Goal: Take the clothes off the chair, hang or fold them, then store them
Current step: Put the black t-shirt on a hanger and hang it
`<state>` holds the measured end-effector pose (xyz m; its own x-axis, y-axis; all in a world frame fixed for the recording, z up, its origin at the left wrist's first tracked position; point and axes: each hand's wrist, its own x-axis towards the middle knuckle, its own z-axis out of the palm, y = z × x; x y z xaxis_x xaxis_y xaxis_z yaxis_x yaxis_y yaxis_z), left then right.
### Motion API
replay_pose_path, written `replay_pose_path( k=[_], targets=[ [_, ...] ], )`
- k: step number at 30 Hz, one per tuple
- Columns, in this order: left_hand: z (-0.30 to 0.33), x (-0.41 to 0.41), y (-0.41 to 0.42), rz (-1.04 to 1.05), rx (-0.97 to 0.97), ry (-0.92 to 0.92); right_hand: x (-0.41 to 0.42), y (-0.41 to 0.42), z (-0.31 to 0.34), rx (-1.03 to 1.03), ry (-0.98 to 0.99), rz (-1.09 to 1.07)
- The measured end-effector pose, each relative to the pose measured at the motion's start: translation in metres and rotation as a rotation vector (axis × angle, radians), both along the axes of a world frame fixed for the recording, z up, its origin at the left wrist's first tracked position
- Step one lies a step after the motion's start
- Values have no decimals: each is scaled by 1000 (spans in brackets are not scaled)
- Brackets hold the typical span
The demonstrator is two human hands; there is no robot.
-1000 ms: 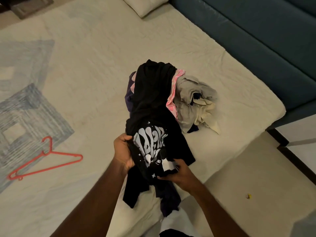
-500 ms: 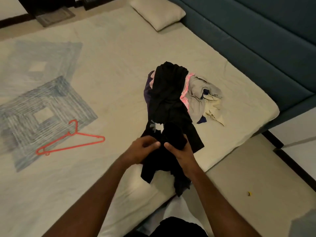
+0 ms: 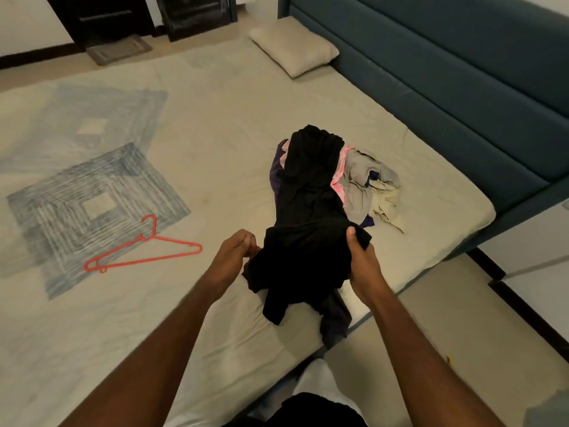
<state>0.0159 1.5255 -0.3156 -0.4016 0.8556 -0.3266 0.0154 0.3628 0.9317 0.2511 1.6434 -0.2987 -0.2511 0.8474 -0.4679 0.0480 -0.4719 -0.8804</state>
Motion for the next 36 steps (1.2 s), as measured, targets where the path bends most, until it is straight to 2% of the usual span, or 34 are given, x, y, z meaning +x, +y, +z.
replay_pose_path(
  k=[4, 6, 10, 11, 15, 17, 19, 20, 22, 23, 26, 29, 31, 33, 36],
  targets=[
    [8, 13, 4, -162, 1, -129, -27, -17, 18, -14, -60, 271],
    [0, 21, 4, -189, -24, -46, -40, -27, 25, 0, -63, 394],
    [-21, -1, -12, -31, -45, 335, -53, -23, 45, 16, 58, 407],
    [-23, -10, -20, 18, -46, 361, -53, -18, 49, 18, 90, 384],
    [-17, -54, -48, 218, -37, 276, -55, -2, 43, 50, 120, 363],
    [-11, -72, -55, 163, -46, 382, -60, 0, 39, 58, 138, 395],
    [-11, -85, -60, 142, -62, 602, -74, -6, 37, 69, 161, 449],
    [-14, -91, -64, 195, -88, 681, -82, -10, 33, 78, 156, 483],
    [-13, -95, -73, 404, -207, 681, -101, -19, 25, 116, 108, 554],
    [-12, -96, -78, 504, -274, 572, -110, -23, 22, 133, 91, 584],
    [-3, -103, -94, 771, -261, -9, -136, -32, 15, 175, 88, 604],
    [3, -114, -113, 847, -157, -317, -166, -55, 10, 196, 105, 672],
    [2, -112, -120, 841, -21, -522, -184, -84, -6, 196, 66, 818],
    [2, -103, -127, 851, 67, -710, -199, -121, -28, 179, 78, 1070],
    [-14, -98, -142, 856, 135, -884, -217, -148, -52, 212, 10, 1428]
  ],
)
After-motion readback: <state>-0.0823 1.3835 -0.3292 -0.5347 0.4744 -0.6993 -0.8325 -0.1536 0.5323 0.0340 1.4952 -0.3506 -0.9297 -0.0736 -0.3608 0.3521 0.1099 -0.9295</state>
